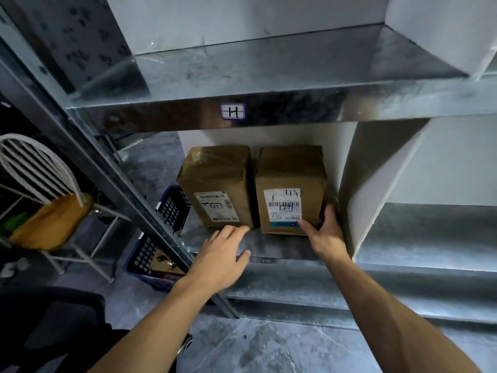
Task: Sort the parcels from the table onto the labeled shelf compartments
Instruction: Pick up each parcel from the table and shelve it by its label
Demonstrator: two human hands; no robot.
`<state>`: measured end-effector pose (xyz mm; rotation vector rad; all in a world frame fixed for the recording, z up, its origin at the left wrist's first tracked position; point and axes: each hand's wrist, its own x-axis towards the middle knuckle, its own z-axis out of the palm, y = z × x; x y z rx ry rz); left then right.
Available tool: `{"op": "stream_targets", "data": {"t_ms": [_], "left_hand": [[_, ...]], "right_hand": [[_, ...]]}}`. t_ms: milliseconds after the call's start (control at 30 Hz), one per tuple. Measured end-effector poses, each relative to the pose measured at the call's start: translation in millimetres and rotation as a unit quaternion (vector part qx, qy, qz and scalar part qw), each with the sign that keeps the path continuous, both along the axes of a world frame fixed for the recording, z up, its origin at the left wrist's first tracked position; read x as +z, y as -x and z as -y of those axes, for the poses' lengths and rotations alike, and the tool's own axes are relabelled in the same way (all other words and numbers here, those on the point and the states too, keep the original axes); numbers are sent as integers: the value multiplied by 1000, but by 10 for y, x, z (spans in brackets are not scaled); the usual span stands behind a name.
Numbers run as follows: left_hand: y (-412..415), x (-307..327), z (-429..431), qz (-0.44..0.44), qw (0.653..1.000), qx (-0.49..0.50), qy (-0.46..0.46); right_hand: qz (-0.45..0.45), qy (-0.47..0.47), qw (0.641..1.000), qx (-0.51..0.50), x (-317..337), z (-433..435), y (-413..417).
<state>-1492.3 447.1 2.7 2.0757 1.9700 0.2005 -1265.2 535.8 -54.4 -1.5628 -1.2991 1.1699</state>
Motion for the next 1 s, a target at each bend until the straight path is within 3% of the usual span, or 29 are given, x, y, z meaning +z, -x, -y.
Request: {"op": "stream_targets", "data": {"t_ms": [467,600,867,1000], "left_hand": [[78,-34,56,21,1000,10,11],[88,-29,87,31,999,2,5],[-61,-155,202,57,997,-36,21],[-268,-197,247,30,998,-56,17]], "right_hand": [[29,33,999,-13,130,-143,71],[43,4,998,-34,183,-8,49],[179,-55,982,-24,-53,665,-100],[304,-139,942,42,-180,937,-263]]}}
